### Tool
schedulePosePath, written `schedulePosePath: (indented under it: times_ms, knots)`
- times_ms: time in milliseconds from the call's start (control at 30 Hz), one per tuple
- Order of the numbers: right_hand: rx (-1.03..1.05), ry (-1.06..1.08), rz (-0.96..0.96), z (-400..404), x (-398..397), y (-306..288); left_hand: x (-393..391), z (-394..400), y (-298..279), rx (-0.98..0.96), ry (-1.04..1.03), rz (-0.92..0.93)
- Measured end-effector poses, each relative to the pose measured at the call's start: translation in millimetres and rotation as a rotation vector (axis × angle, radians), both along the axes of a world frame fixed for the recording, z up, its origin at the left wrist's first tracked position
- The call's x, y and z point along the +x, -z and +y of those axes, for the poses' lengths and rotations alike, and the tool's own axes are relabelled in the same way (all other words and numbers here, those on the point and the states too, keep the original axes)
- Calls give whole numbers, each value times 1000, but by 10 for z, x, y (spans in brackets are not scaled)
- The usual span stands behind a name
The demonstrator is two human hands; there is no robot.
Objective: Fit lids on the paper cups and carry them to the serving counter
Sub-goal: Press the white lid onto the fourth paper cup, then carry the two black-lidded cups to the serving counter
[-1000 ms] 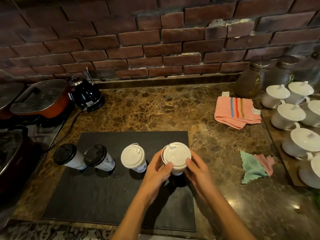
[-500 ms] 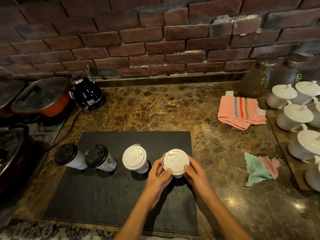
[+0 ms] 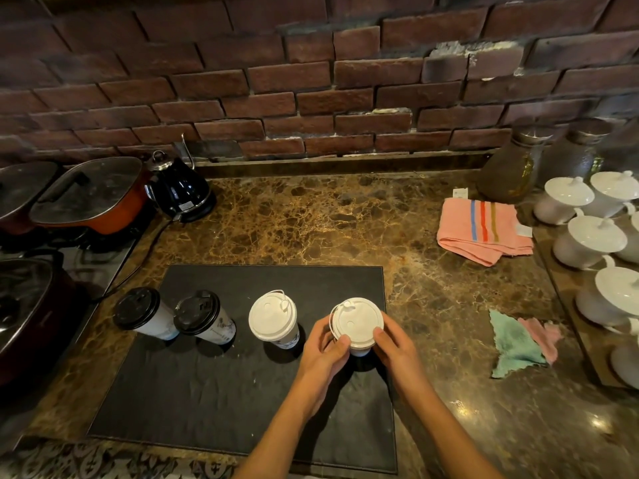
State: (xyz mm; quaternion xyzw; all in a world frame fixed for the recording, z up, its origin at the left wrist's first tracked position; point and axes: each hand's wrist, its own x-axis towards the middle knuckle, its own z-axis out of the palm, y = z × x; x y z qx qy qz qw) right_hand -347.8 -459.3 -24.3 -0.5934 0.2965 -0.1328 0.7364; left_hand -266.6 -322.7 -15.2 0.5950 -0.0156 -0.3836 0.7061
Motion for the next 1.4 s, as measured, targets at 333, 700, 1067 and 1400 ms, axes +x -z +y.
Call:
schedulePosePath:
  times_ms: [333, 700, 1067, 1400]
  knots:
    - [-462, -68, 293, -6, -67, -160, -38, -1, -164, 490, 0, -562]
    - [-1187, -62, 425, 55, -254, -445, -136, 322, -601, 1062, 12, -1371]
    - [-1353, -321, 260, 843, 146, -706, 31, 1549, -773, 1406, -163, -1253]
    - [-1383, -362, 204, 1851, 887, -726, 712, 2642, -696, 1389, -344, -1124]
